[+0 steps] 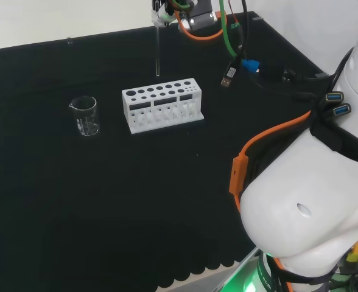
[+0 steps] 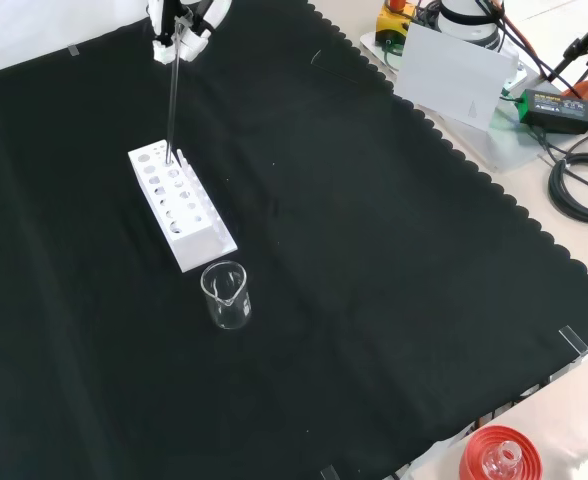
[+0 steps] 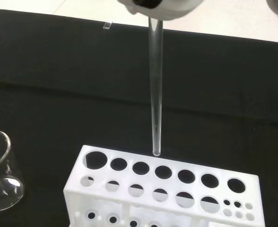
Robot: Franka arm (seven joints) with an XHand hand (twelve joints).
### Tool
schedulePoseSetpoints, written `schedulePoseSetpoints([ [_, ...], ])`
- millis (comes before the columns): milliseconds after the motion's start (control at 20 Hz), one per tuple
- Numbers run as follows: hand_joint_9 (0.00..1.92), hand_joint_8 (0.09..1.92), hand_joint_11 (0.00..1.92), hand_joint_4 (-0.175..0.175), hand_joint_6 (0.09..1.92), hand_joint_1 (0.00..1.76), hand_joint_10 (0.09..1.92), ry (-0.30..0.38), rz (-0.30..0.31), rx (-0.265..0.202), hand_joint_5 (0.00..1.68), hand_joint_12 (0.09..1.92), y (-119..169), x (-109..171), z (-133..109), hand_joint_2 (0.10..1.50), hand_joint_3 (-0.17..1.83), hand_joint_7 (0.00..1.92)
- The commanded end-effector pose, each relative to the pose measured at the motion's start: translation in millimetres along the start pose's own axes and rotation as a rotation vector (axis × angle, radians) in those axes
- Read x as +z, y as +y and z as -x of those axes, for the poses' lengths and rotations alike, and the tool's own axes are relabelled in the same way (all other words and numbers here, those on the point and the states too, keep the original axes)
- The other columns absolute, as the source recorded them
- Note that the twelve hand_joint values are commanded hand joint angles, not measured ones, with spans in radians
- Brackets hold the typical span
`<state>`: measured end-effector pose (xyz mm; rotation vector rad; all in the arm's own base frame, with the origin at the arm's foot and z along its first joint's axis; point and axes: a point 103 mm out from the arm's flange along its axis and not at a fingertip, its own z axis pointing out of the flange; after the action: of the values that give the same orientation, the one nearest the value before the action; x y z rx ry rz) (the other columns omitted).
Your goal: Stir in the beaker to the left of the white test tube rack with the glass rod.
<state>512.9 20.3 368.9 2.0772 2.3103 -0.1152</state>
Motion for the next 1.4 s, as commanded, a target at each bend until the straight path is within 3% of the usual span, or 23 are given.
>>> schedulePoseSetpoints([
  [50,1.92,0.20,1.65,-0.175,0.09,1.33,0.14,-0.001,-0.001,-0.017,1.50,0.66,3,-3,-12,1.02,-0.17,1.49],
  [800,1.92,0.17,1.65,-0.175,0.09,1.33,0.14,-0.020,0.018,-0.147,1.50,0.66,10,-24,-99,1.02,-0.17,1.50],
  [1400,1.92,0.16,1.66,-0.175,0.09,1.33,0.15,-0.036,0.007,-0.229,1.50,0.66,27,-17,-150,1.02,-0.17,1.50],
])
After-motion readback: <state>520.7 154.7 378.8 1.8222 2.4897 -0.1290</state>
